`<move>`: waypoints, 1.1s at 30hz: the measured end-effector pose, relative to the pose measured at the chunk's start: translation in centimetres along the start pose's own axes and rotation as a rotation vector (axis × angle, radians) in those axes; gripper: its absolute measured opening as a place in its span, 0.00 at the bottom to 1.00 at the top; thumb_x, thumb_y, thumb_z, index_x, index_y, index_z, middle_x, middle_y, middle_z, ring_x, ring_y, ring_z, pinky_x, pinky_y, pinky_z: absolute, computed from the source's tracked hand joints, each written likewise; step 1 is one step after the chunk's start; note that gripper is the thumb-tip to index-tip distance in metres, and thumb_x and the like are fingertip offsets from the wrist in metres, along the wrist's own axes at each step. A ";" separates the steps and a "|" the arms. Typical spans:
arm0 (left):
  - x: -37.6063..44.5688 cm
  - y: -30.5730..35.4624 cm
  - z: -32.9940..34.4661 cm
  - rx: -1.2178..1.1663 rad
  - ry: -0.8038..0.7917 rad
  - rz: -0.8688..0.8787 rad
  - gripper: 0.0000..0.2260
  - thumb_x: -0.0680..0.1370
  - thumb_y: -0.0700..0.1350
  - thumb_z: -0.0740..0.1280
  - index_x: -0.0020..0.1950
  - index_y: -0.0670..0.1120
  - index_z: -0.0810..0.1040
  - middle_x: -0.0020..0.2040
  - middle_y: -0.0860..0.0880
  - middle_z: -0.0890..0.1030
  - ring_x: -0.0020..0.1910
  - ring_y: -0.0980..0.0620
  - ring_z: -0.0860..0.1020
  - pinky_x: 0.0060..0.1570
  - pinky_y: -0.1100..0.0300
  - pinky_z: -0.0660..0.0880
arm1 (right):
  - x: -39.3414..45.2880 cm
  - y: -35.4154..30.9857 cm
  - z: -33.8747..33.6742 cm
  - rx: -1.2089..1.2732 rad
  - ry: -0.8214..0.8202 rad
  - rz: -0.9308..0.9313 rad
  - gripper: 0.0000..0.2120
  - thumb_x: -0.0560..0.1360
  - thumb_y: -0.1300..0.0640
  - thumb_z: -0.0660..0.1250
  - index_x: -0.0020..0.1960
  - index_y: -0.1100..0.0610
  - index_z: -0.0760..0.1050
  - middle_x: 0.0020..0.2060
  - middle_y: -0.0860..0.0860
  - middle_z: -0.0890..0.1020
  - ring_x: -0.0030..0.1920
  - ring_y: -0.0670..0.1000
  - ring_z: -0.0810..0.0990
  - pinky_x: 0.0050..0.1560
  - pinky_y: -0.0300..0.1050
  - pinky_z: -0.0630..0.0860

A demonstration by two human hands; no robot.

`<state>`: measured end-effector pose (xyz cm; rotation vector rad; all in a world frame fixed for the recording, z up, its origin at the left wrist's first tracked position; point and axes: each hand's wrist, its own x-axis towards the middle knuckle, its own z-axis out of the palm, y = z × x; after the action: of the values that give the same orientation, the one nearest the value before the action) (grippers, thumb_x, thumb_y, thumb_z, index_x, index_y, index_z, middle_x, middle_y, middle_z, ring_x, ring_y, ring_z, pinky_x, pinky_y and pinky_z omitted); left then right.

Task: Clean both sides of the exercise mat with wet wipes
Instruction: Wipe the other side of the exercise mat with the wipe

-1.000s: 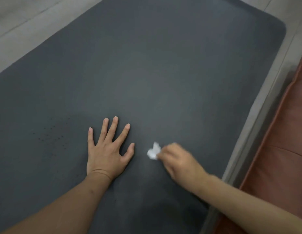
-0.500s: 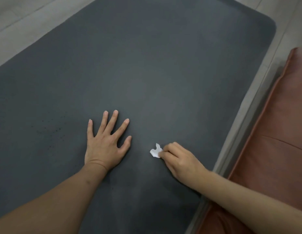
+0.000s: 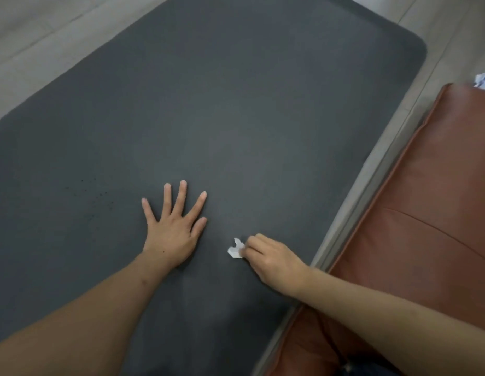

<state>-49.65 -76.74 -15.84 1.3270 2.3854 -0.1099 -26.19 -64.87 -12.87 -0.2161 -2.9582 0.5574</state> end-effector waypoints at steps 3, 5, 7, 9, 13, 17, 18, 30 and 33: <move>-4.0 2.5 2.0 -0.044 0.027 -0.096 0.26 0.83 0.65 0.38 0.81 0.67 0.36 0.82 0.53 0.29 0.79 0.47 0.26 0.73 0.24 0.35 | 1.5 6.0 -2.4 -0.134 0.029 0.038 0.02 0.78 0.64 0.66 0.46 0.59 0.75 0.43 0.56 0.73 0.41 0.58 0.72 0.37 0.55 0.74; -4.6 3.2 2.8 -0.040 0.076 -0.139 0.28 0.82 0.65 0.38 0.82 0.67 0.39 0.83 0.52 0.32 0.81 0.46 0.28 0.73 0.25 0.36 | 3.5 11.9 -4.1 -0.212 0.200 0.304 0.05 0.76 0.66 0.67 0.43 0.61 0.73 0.42 0.58 0.72 0.41 0.61 0.73 0.35 0.57 0.76; -4.3 3.4 3.3 -0.026 0.130 -0.161 0.28 0.82 0.65 0.40 0.83 0.66 0.43 0.84 0.52 0.36 0.82 0.46 0.31 0.74 0.25 0.38 | 4.6 14.6 -4.7 -0.211 0.304 0.541 0.04 0.75 0.68 0.65 0.42 0.64 0.73 0.41 0.58 0.71 0.38 0.61 0.73 0.35 0.58 0.76; -4.0 3.5 3.7 -0.013 0.176 -0.154 0.27 0.83 0.65 0.42 0.83 0.66 0.46 0.85 0.51 0.39 0.83 0.46 0.34 0.74 0.25 0.39 | 4.6 12.5 -3.7 -0.172 0.339 0.605 0.03 0.76 0.67 0.64 0.43 0.65 0.74 0.41 0.58 0.72 0.38 0.61 0.73 0.36 0.57 0.75; -4.0 3.2 4.2 -0.024 0.222 -0.135 0.27 0.83 0.64 0.46 0.83 0.64 0.52 0.86 0.50 0.44 0.84 0.45 0.38 0.74 0.25 0.41 | 0.6 3.3 -0.7 -0.002 0.073 0.203 0.08 0.82 0.60 0.61 0.57 0.59 0.77 0.45 0.56 0.72 0.43 0.58 0.73 0.43 0.52 0.74; -3.9 3.2 4.4 -0.012 0.236 -0.134 0.28 0.83 0.64 0.47 0.83 0.64 0.53 0.86 0.49 0.45 0.84 0.45 0.38 0.75 0.25 0.42 | -0.3 5.6 -2.2 -0.177 -0.099 -0.060 0.05 0.80 0.59 0.64 0.54 0.59 0.75 0.46 0.55 0.72 0.44 0.56 0.72 0.38 0.52 0.74; -3.9 3.1 4.3 -0.014 0.244 -0.133 0.28 0.82 0.64 0.47 0.83 0.64 0.54 0.86 0.49 0.46 0.84 0.45 0.38 0.75 0.25 0.42 | 0.4 8.1 -2.7 -0.222 -0.031 0.019 0.03 0.79 0.61 0.64 0.52 0.59 0.74 0.45 0.56 0.72 0.43 0.58 0.73 0.38 0.53 0.76; -3.8 2.8 4.6 0.016 0.273 -0.132 0.28 0.82 0.65 0.46 0.83 0.63 0.54 0.86 0.49 0.46 0.84 0.45 0.39 0.75 0.26 0.43 | 0.0 7.3 -3.1 -0.208 -0.135 -0.065 0.05 0.79 0.59 0.66 0.54 0.58 0.74 0.46 0.55 0.72 0.44 0.56 0.73 0.39 0.51 0.73; -3.7 2.8 4.6 0.019 0.281 -0.133 0.28 0.82 0.65 0.46 0.83 0.63 0.54 0.86 0.49 0.47 0.84 0.45 0.39 0.75 0.26 0.42 | 3.7 14.3 -5.6 -0.261 0.041 0.308 0.01 0.78 0.63 0.62 0.49 0.60 0.72 0.43 0.56 0.71 0.43 0.61 0.74 0.42 0.54 0.75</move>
<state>-44.19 -79.40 -18.28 1.2628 2.7132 0.0178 -27.27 -49.07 -12.61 -0.7084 -2.9660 0.1887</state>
